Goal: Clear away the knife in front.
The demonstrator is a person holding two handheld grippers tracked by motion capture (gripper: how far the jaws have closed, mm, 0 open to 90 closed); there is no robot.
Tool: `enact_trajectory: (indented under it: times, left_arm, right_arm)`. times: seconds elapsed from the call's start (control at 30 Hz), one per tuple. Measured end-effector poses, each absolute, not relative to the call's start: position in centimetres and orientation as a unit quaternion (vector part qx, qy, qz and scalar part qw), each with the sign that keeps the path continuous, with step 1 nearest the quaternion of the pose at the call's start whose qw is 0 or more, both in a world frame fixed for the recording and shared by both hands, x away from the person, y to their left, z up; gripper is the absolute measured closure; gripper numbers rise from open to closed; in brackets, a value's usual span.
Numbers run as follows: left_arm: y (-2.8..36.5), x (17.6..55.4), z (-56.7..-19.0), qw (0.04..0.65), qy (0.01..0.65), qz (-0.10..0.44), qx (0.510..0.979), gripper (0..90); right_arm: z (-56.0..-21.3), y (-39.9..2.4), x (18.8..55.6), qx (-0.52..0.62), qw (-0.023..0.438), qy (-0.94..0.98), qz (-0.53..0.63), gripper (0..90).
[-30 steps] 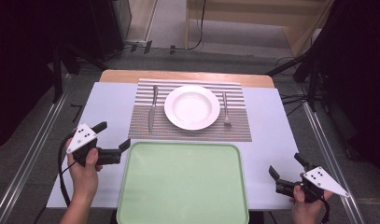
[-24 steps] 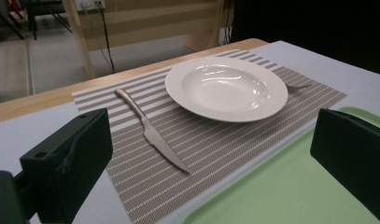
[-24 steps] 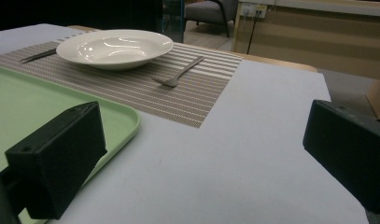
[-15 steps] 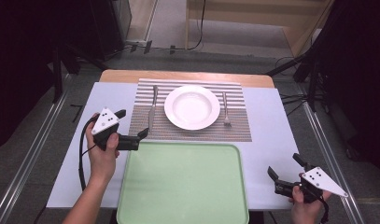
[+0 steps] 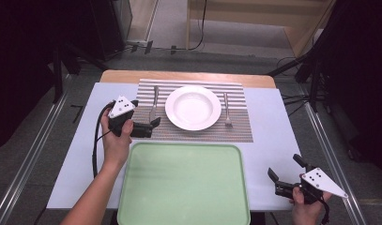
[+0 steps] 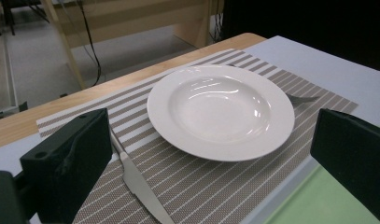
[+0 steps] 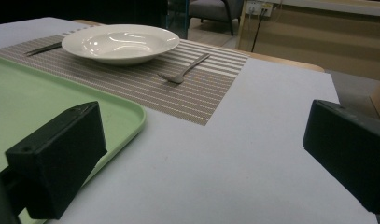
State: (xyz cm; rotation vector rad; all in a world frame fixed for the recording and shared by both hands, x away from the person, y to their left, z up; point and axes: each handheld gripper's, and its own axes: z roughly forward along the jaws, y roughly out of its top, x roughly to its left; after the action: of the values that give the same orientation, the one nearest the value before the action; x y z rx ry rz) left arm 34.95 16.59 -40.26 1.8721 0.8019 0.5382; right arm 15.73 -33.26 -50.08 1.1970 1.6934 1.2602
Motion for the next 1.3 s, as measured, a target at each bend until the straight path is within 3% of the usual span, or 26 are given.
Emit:
enact_trajectory:
  times: [0.9,1.23,1.3]
  left_arm:
    - [15.2,42.5,-41.3,0.437,0.398,0.197,0.782,0.0]
    - [14.5,44.9,-42.1,0.400,0.427,0.146,0.798,0.0]
    - [14.3,45.4,-42.1,0.385,0.434,0.147,0.801,5.7]
  right_arm:
    - [-50.3,-33.1,16.0,0.460,0.343,0.660,0.484,0.0]
    - [-50.4,-33.1,16.0,0.462,0.341,0.662,0.482,0.0]
    - [-50.4,-33.1,16.1,0.460,0.342,0.662,0.482,0.0]
